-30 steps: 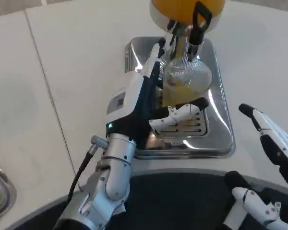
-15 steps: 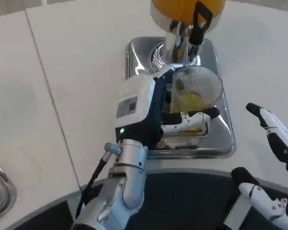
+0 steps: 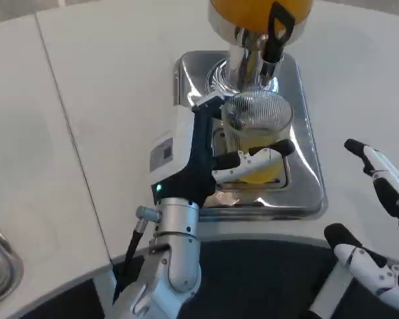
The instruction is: Grasp the cup under the faucet to collect the drink, then remove the cup.
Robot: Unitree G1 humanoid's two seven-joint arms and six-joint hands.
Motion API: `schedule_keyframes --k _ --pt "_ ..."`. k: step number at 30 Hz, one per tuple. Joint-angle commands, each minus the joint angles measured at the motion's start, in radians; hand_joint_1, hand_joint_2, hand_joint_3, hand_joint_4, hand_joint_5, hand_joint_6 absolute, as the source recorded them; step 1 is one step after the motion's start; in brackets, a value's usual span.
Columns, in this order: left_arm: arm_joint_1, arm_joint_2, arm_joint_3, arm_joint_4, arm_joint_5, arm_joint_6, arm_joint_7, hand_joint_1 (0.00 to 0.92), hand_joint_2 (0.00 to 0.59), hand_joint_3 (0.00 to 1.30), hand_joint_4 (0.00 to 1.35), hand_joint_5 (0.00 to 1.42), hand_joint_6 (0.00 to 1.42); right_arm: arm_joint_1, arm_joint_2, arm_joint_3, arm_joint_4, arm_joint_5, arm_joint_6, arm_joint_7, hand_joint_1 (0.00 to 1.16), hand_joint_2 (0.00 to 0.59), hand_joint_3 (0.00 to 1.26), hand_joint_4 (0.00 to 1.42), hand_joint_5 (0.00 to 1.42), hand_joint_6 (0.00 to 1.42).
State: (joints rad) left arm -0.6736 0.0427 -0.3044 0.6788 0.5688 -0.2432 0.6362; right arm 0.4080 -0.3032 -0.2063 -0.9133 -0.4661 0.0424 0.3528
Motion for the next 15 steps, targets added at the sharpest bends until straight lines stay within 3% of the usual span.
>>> schedule_keyframes --k 1,7,15 --pt "0.018 -0.012 0.005 -0.032 -0.007 -0.001 -0.008 0.674 0.0 1.14 1.15 1.42 1.42 -0.002 -0.009 0.0 -0.016 0.006 0.021 0.012 0.29 0.438 0.02 0.0 0.07 0.11" --pt "0.042 0.004 0.016 -0.083 -0.001 0.003 -0.014 0.729 0.0 1.13 1.1 1.4 1.42 -0.014 -0.01 0.018 -0.011 0.0 0.032 0.014 0.29 0.435 0.02 0.0 0.07 0.12" --pt "0.08 0.062 0.041 -0.167 0.0 0.005 -0.031 0.753 0.0 1.12 1.07 1.39 1.42 -0.032 -0.013 0.041 -0.002 -0.005 0.037 0.008 0.3 0.431 0.02 0.0 0.08 0.13"
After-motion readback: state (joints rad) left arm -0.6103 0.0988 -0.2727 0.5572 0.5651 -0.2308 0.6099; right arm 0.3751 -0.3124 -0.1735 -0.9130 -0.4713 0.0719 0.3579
